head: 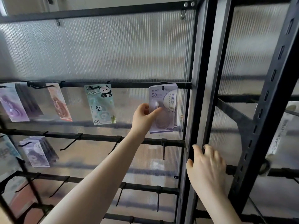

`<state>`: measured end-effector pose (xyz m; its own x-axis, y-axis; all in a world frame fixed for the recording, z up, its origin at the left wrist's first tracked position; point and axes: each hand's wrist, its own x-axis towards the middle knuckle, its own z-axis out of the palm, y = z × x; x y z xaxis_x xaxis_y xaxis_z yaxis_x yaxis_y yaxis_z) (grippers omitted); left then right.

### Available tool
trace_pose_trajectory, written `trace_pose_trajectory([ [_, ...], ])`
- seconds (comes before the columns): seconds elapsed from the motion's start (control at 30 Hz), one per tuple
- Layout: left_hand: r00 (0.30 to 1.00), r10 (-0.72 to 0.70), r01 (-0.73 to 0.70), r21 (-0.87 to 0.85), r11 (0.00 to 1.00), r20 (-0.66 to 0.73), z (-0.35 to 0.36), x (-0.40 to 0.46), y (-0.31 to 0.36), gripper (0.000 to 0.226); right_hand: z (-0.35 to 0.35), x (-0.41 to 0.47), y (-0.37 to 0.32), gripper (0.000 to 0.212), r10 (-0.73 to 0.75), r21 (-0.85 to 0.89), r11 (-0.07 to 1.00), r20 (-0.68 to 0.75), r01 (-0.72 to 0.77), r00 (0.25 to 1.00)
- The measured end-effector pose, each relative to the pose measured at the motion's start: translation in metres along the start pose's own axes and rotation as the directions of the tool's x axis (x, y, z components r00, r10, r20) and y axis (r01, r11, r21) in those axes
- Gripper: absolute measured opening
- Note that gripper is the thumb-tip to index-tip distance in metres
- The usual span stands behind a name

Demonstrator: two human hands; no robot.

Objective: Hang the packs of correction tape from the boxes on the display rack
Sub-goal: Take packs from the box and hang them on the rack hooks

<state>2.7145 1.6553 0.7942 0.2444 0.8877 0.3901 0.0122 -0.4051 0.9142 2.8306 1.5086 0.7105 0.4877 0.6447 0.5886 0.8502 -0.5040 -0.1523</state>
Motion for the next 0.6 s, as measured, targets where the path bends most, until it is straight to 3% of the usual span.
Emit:
trace_pose_trajectory([
  [0.2, 0.999, -0.029, 0.031, 0.057, 0.998, -0.043, -0.019, -0.017, -0.021, 0.035, 0.006, -0.005, -0.007, 0.04, -0.053, 0.044, 0.997, -0.081, 0.057, 0.995],
  [0.4, 0.997, -0.011, 0.024, 0.173, 0.985, -0.074, -0.062, -0.044, -0.051, 0.035, 0.023, -0.014, -0.018, 0.048, -0.103, 0.06, 0.993, -0.037, 0.105, 0.994],
  [0.6, 0.983, 0.091, -0.022, 0.389, 0.921, -0.161, -0.12, -0.073, -0.078, 0.025, 0.041, -0.025, -0.032, 0.04, -0.152, 0.048, 0.987, 0.013, 0.151, 0.988],
])
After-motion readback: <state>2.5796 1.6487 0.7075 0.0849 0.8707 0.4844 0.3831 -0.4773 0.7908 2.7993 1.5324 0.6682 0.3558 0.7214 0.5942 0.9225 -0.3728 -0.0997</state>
